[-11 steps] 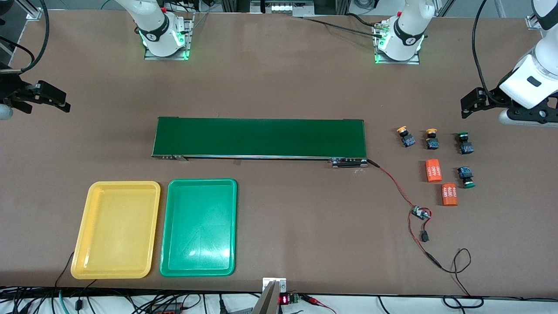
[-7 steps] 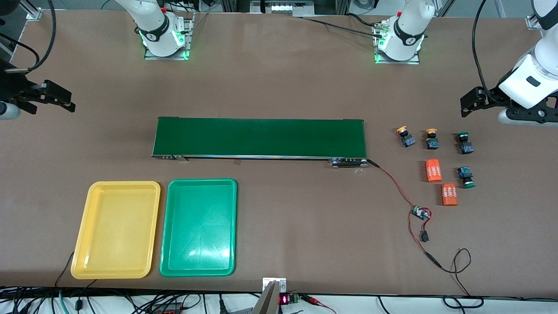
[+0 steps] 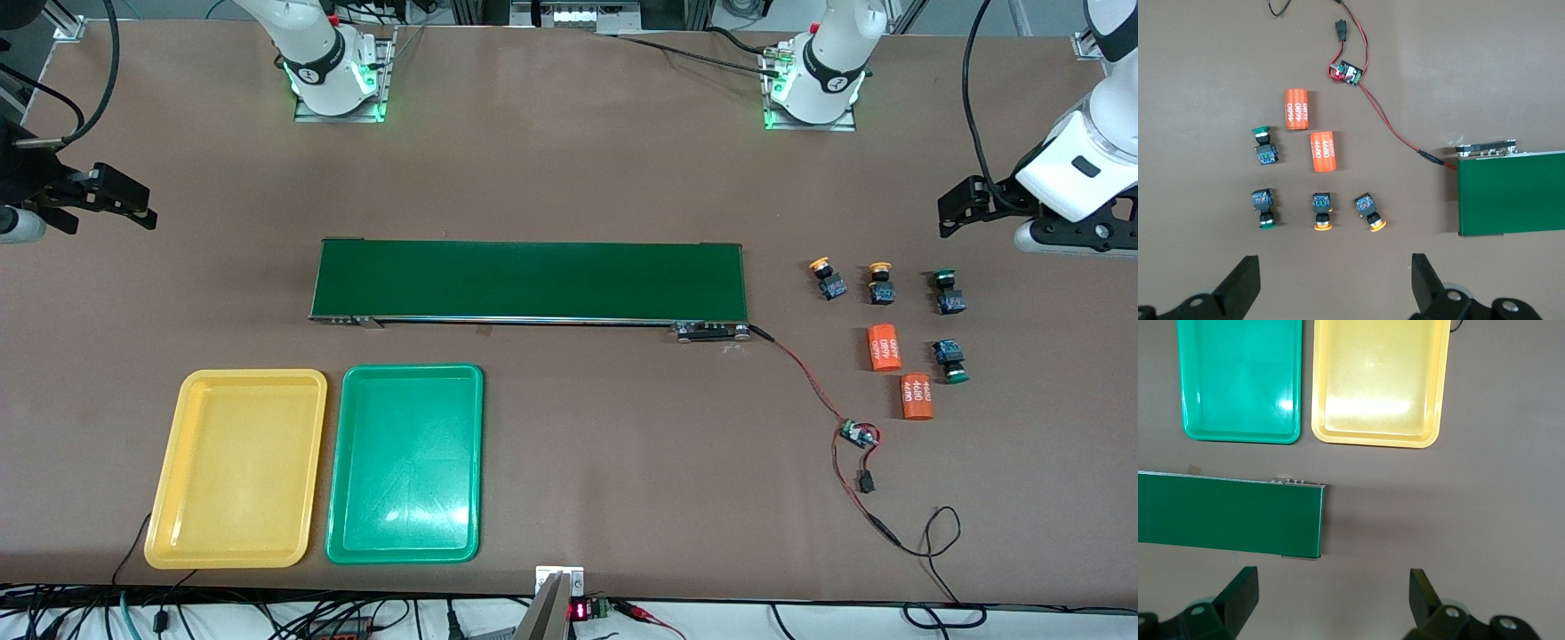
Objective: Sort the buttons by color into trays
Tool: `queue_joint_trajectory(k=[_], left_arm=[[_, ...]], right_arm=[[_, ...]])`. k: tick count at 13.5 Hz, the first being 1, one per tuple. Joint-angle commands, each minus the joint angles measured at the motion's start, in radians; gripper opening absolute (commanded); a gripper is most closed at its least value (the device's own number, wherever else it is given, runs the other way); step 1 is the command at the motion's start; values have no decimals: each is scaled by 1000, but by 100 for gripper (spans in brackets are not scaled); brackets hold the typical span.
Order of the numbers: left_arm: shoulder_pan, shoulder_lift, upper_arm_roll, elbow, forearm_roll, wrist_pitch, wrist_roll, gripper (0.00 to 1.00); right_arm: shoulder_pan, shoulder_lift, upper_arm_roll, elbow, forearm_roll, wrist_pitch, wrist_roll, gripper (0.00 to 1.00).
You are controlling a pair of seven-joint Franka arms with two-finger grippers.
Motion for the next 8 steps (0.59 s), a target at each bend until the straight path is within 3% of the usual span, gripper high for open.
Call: queue_joint_trajectory(k=[1, 8], left_arm=[[-3, 45, 4, 34, -17, -32, 12, 100], [20, 173, 10, 34, -1, 37, 6, 100]], right_arm=[[-5, -25, 2, -27, -5, 7, 15, 100], [-5, -40, 0, -53, -3, 31, 15, 100]])
